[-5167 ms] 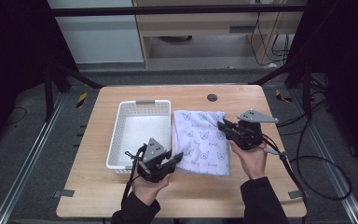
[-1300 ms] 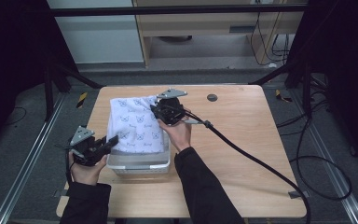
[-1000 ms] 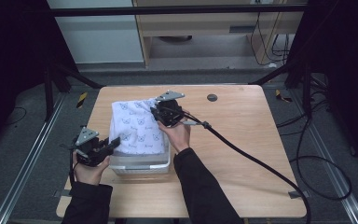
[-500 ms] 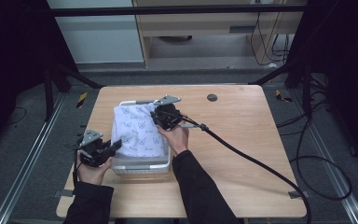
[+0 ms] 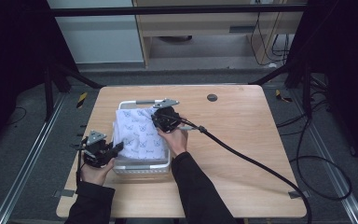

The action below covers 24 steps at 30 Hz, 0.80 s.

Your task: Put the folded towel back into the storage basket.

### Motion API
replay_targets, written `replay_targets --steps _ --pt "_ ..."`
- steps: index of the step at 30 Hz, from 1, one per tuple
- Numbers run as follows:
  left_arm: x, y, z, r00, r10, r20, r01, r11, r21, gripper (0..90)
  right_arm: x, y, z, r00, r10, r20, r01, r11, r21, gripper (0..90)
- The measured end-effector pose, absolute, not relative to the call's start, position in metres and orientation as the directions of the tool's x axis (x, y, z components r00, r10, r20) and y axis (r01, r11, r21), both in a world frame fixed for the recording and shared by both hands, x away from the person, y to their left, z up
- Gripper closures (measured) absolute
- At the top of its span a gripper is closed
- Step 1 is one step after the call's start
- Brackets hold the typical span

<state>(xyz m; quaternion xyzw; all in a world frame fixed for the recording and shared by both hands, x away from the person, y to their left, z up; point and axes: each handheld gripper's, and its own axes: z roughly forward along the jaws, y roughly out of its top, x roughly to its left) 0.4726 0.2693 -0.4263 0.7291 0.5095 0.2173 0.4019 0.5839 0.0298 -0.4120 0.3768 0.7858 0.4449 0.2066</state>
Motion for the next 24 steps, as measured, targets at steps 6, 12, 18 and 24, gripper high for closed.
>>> replay_targets --steps 6,12,18,24 --pt "0.476 0.268 -0.431 0.383 0.918 -0.099 0.585 -0.158 0.795 70.0 0.583 0.028 -0.415 -0.626 0.780 0.002 0.416 0.332 0.846 76.5" --pt "0.477 0.267 -0.432 0.374 0.923 -0.088 0.588 -0.163 0.792 60.7 0.583 0.026 -0.419 -0.621 0.783 -0.043 0.406 0.367 0.837 70.3" --pt "0.473 0.269 -0.426 0.373 0.924 -0.088 0.559 -0.148 0.816 57.3 0.578 0.019 -0.416 -0.621 0.782 -0.046 0.382 0.354 0.854 66.5" --pt "0.468 0.269 -0.419 0.379 0.921 -0.090 0.533 -0.138 0.835 56.0 0.574 0.004 -0.410 -0.614 0.789 -0.016 0.386 0.318 0.866 61.1"
